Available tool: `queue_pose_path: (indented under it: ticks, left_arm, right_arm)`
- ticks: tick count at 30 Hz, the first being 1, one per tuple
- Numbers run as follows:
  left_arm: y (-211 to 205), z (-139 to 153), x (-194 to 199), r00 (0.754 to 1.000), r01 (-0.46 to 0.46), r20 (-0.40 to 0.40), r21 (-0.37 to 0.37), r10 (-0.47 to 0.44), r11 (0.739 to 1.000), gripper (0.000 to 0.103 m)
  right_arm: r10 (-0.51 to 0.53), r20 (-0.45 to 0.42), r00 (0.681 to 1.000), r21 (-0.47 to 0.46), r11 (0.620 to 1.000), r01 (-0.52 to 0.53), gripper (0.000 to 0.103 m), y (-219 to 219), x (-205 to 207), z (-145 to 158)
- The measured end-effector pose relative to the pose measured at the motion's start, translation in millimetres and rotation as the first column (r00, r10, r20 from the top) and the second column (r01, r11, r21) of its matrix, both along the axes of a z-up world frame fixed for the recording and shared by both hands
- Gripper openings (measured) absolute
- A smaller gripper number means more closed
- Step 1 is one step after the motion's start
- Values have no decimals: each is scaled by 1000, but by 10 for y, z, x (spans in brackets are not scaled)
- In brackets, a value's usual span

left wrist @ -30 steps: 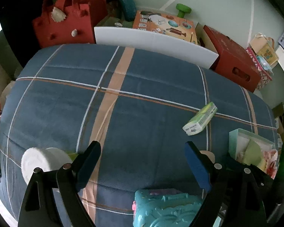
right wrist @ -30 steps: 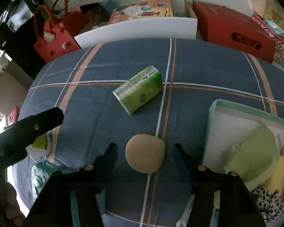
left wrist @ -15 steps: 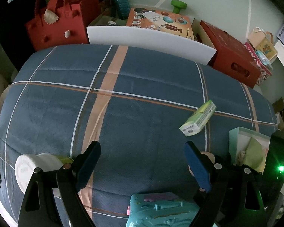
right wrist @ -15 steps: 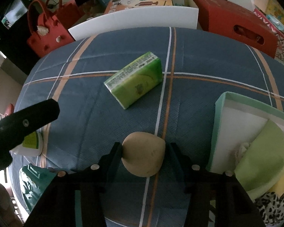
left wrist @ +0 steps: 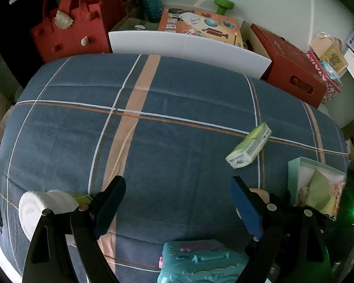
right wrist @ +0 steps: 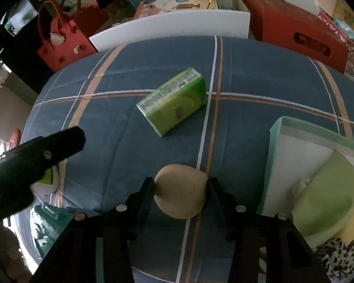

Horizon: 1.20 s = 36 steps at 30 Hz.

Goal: Organize soft objects
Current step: 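Grasp the beige round sponge with the right gripper while the left grasps the green tissue pack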

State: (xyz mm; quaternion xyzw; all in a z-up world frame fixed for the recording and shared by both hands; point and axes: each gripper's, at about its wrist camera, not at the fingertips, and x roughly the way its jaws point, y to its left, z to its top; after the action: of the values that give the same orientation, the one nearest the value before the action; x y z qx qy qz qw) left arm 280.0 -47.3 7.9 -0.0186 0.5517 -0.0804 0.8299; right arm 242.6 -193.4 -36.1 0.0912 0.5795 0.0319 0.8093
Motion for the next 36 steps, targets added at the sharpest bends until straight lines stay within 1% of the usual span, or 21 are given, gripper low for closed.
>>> queue_pose_path:
  ticks: [4, 5, 10, 15, 21, 26, 29, 32, 36]
  left_arm:
    - [-4, 7, -3, 1000, 3, 2, 0, -3, 1000, 90]
    - [-3, 4, -3, 1000, 3, 1, 0, -3, 1000, 90]
    - [-4, -1, 8, 1000, 3, -4, -2, -3, 1000, 90]
    - [-1, 11, 12, 1000, -4, -3, -5, 4, 1000, 89]
    - [-43, 10, 15, 1000, 4, -7, -5, -4, 1000, 90]
    - [-139, 48, 21, 1000, 19, -10, 9, -18, 1000, 89]
    - [-237, 105, 57, 999, 32, -6, 18, -32, 999, 89]
    - [-382, 128, 142, 998, 60, -18, 11, -60, 998, 89]
    - [-632, 109, 239, 992, 121, -31, 62, -120, 991, 89]
  right_arm:
    - [-1, 1, 1000, 9, 1000, 1, 49, -12, -7, -23]
    - [-1, 2, 1000, 10, 1000, 1, 47, -8, -8, -22]
    - [-4, 9, 1000, 30, 1000, 4, 42, -40, -30, -14]
    - [-19, 28, 999, 61, 998, 17, 27, -144, -79, 61]
    - [-37, 51, 998, 106, 994, 32, 19, -240, -104, 128]
    - [-53, 92, 994, 133, 990, 41, 18, -349, -160, 269]
    - [-78, 119, 990, 132, 989, 62, 18, -434, -200, 373]
    - [-111, 146, 983, 136, 987, 91, 18, -555, -259, 482]
    - [-153, 184, 971, 139, 982, 128, 17, -730, -336, 626]
